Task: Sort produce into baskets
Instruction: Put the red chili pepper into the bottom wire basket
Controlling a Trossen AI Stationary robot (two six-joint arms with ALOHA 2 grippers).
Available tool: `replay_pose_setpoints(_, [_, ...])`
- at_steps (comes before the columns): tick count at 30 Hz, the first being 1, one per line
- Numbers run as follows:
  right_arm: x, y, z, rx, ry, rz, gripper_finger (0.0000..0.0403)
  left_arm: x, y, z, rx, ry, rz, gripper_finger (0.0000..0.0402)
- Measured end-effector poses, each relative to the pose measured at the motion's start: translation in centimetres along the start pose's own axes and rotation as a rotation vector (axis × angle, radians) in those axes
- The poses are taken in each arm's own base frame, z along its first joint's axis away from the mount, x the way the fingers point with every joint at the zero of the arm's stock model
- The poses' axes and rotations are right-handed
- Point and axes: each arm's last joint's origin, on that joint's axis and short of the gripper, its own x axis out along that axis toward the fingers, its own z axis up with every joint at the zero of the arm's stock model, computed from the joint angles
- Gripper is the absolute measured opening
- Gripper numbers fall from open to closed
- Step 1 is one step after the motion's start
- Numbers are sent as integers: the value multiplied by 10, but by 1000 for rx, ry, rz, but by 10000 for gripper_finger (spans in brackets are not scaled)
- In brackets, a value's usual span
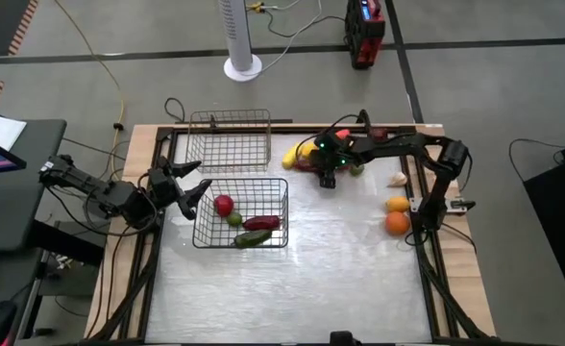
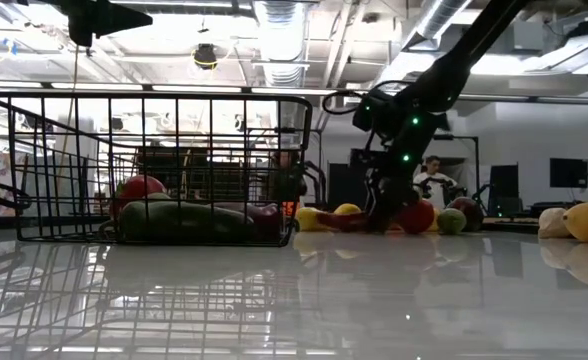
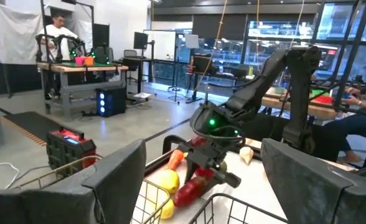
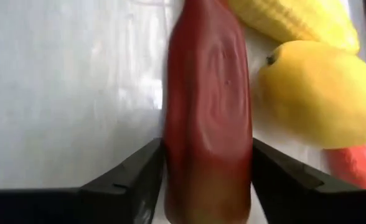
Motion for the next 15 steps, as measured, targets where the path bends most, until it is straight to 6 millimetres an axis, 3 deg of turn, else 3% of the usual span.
replay_pose_setpoints(5, [-21,-3,5,38,-36,-19,179,0,0,0,1,0,-4,304])
replay_pose_setpoints(10, [-61,0,15,87,-109,-46,179,0,0,0,-14,0,-7,304])
replay_pose_setpoints(15, [-115,26,40,76,-341,-1,194,0,0,1,-27,-7,-7,304])
